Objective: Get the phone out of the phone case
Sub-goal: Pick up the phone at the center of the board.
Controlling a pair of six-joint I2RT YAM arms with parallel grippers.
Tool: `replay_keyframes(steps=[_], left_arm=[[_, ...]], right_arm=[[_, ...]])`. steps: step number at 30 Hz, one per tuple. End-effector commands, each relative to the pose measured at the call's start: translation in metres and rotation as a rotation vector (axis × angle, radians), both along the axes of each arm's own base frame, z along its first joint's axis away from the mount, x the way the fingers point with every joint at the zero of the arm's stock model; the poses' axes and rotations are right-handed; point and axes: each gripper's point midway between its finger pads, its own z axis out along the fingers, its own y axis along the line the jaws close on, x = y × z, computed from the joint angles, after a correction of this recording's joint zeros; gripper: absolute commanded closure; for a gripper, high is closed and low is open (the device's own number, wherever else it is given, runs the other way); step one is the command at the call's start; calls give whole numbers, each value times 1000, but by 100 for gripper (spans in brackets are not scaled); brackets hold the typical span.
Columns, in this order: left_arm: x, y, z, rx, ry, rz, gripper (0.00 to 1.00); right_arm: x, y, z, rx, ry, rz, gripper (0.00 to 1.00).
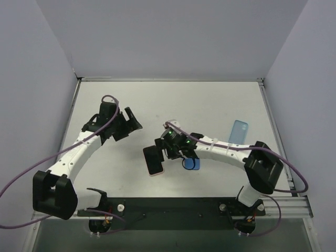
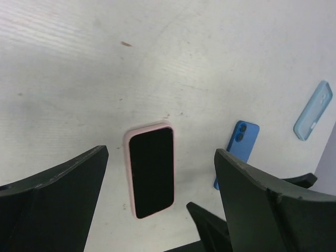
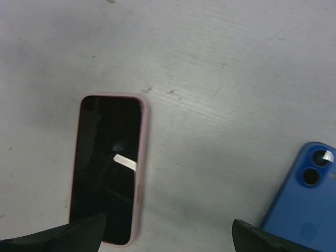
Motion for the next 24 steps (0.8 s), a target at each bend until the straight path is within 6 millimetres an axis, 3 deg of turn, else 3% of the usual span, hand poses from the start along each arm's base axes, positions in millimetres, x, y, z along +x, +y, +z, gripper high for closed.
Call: replay_keyframes(steps=[1,3,4,11,20,24], left_arm=[[-19,34,-17,44,84,58,6],[-22,40,-20,42,92,76,5],[-23,42,-21,39,93,88,5],[-27,44,-27,19,89,108,5],[-29,55,-35,54,91,162,5],[-33,58,-47,73,118,171,5]], right_arm=[[-19,39,-6,-56,12,102,0],[-22,56,-3,-46,5,133,0],[-27,63,-11,-62,17,156,0],[-39,86,-37,-100,65,214,0],[-35,81,-62,-254,39,195,1],[-32,77,-63,-284,26,185,19]])
